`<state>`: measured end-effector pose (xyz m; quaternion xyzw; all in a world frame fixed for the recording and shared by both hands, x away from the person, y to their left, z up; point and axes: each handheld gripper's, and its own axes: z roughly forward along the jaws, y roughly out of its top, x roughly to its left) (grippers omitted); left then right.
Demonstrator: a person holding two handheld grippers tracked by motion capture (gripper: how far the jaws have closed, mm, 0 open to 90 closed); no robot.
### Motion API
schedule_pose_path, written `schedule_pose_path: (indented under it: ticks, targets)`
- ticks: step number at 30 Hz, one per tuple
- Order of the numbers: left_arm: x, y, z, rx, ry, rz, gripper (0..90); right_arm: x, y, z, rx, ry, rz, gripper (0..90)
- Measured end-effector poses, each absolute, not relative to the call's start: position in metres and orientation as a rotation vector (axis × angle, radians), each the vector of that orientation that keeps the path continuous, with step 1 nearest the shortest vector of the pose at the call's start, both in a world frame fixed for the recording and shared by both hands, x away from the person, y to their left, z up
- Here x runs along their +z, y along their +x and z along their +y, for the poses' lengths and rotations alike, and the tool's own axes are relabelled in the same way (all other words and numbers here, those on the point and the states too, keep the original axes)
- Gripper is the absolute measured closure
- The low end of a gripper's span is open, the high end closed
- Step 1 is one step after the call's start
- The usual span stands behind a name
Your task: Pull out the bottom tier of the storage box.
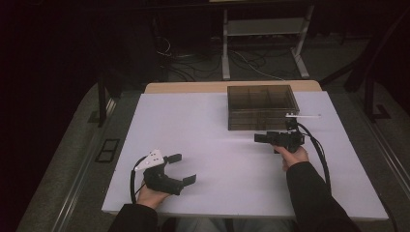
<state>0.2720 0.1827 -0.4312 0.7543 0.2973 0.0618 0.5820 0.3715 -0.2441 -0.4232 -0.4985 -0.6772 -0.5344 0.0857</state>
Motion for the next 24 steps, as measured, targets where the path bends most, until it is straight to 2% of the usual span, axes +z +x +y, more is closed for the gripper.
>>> schedule_pose_path:
  ticks: [24]
  targets:
    - [-0.431, 0.272, 0.183, 0.141, 1.764, 0.691, 0.0, -0.444, 0.388, -0.244, -1.606, -1.686, -1.733, 0.0]
